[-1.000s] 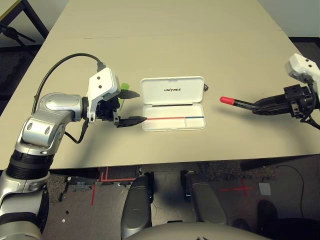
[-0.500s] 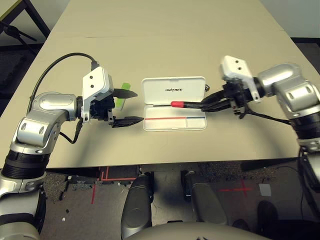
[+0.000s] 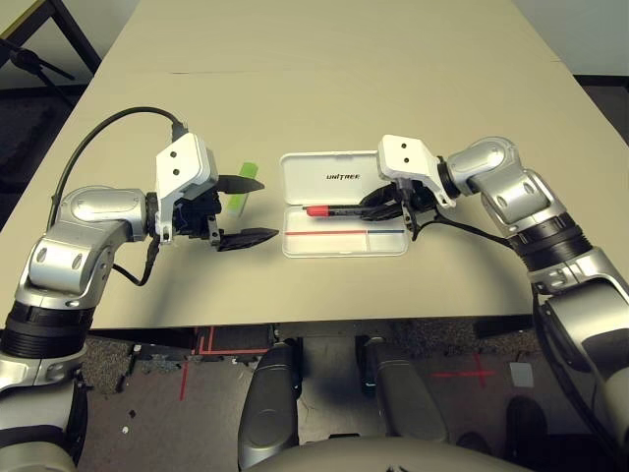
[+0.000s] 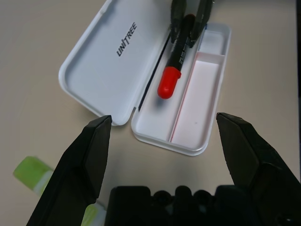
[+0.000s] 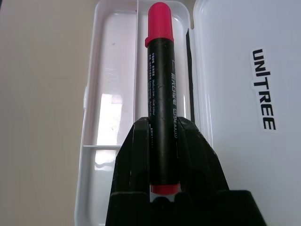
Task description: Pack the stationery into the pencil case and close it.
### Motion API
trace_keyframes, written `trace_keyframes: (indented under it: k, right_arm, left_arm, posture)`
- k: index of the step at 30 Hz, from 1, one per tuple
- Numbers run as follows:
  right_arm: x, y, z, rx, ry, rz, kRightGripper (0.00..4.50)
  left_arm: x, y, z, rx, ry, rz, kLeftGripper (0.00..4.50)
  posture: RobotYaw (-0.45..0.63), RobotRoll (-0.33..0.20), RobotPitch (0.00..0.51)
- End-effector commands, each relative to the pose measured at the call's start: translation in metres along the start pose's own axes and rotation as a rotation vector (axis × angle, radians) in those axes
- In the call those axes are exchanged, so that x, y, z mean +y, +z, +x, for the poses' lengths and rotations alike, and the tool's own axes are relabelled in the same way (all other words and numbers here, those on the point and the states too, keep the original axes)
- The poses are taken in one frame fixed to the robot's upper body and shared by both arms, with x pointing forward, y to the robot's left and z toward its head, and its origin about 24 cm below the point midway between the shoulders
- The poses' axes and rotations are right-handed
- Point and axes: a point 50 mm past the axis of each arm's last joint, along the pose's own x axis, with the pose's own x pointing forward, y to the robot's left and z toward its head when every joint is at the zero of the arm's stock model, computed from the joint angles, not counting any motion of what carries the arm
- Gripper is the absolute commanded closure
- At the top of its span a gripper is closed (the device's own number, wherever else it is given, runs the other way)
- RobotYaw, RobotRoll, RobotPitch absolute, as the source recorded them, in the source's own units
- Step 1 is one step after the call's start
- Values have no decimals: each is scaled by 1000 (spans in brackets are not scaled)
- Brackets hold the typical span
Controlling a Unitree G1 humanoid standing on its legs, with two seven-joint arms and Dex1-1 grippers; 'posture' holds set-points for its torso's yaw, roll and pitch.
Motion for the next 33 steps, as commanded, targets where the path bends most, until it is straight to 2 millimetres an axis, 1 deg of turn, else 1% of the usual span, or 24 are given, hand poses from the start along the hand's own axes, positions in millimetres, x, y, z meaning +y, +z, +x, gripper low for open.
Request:
trace_keyframes:
  k: [1, 5, 7, 10, 11, 12, 15, 16, 20, 26, 28, 32, 33]
  right_arm:
    - [2, -2, 9, 5, 14, -13, 3917]
    - [2, -4, 13, 3, 11, -18, 3917]
    - [3, -4, 14, -7, 9, -19, 3142]
    - [2, -4, 14, -16, 9, -17, 2109]
    - [1, -4, 14, -16, 7, -20, 1786]
    - [1, -4, 14, -19, 7, -27, 1346]
    - [2, -5, 11, -51, 22, -31, 205]
    - [2, -5, 9, -65, 23, -26, 9]
    - [2, -6, -4, -118, 29, -15, 9]
    - [11, -6, -38, -334, 85, 36, 9]
    - [16, -9, -51, -386, 109, 60, 9]
    - [23, -13, -75, -445, 98, 92, 9]
    - [24, -14, -84, -453, 87, 106, 9]
  left_arm:
    - [1, 3, -1, -3, 28, -2, 0]
    - [1, -3, 2, 38, 49, -35, 0]
    - [2, -6, 4, 47, 71, -59, 0]
    - [6, -8, 7, 73, 134, -96, 0]
    - [10, -10, 8, 91, 193, -96, 0]
    - [14, -12, 9, 107, 247, -106, 0]
    - [23, -11, 11, 86, 350, -144, 0]
    - [26, -11, 11, 83, 391, -158, 0]
    - [36, -12, 15, 87, 512, -215, 0]
    - [48, -21, 20, 157, 656, -374, 0]
    - [50, -23, 21, 186, 677, -406, 0]
    - [52, -27, 23, 249, 678, -461, 0]
    - [52, -29, 24, 271, 669, -470, 0]
  posture:
    - [77, 0, 194]
    - [77, 0, 187]
    - [79, 0, 187]
    - [80, 0, 187]
    - [80, 0, 187]
    - [79, 0, 185]
    - [75, 0, 184]
    - [72, 0, 185]
    - [68, 0, 186]
    - [53, 0, 193]
    - [43, 0, 195]
    - [32, 0, 197]
    - [26, 0, 198]
